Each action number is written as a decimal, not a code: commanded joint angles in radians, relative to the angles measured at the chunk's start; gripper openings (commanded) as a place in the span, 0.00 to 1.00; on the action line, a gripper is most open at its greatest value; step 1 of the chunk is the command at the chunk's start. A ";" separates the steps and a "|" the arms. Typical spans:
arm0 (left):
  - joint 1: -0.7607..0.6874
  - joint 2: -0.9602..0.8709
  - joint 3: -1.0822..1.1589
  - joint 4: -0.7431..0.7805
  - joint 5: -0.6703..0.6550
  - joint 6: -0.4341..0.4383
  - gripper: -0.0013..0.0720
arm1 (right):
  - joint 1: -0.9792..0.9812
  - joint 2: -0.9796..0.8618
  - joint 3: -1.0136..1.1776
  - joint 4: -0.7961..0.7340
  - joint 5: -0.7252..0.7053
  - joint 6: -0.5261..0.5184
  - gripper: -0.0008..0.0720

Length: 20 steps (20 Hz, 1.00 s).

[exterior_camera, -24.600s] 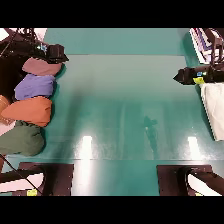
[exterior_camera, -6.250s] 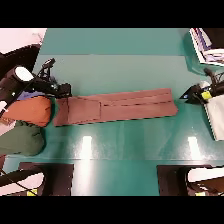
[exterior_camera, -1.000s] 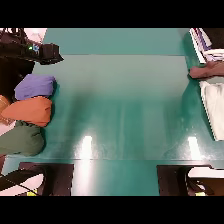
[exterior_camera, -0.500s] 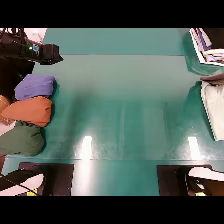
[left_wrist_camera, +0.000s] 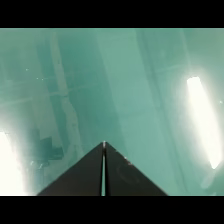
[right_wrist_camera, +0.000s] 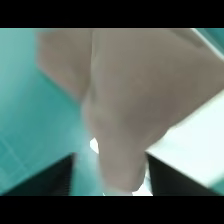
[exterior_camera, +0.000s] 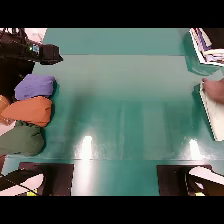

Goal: Fold the shirts.

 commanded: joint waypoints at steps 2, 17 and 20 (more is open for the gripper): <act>0.000 0.000 0.000 0.000 0.000 0.024 0.05 | -0.122 0.065 -0.159 -0.040 0.041 0.014 0.80; 0.000 0.001 0.001 -0.002 0.004 0.023 0.05 | 0.637 0.197 -0.187 0.311 -0.137 0.008 0.18; 0.000 0.001 0.001 -0.002 0.004 0.024 0.05 | 0.771 0.197 -0.187 0.311 -0.141 -0.016 0.03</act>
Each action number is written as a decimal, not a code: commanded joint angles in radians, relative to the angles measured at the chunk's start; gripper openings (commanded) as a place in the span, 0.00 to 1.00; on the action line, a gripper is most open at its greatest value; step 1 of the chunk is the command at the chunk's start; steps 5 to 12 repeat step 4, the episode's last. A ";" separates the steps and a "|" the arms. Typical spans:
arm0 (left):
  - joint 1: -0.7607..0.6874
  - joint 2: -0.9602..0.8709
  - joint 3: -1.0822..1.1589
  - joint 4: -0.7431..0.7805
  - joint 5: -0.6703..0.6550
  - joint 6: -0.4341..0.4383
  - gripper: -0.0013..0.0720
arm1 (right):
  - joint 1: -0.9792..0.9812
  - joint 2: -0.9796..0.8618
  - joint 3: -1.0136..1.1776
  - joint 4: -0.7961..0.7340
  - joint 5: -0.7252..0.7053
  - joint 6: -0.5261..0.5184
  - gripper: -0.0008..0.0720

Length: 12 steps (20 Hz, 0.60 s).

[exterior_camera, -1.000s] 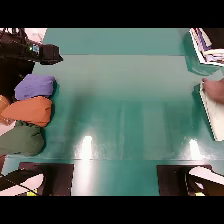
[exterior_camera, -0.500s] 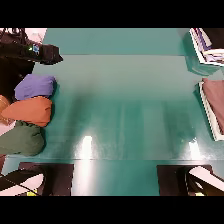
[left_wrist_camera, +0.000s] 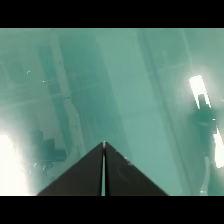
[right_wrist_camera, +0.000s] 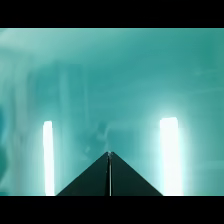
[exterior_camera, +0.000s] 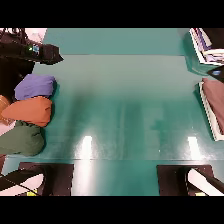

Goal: Fold the shirts.

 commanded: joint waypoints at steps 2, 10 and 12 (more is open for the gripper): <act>0.000 0.001 0.001 0.000 0.000 0.000 0.05 | 0.191 0.003 -0.001 0.003 -0.016 -0.035 0.03; 0.000 0.001 0.001 0.000 0.000 0.000 0.05 | 0.204 0.003 -0.001 0.004 -0.017 -0.035 0.03; 0.000 0.001 0.001 0.000 0.000 0.000 0.05 | 0.204 0.003 -0.001 0.004 -0.017 -0.035 0.03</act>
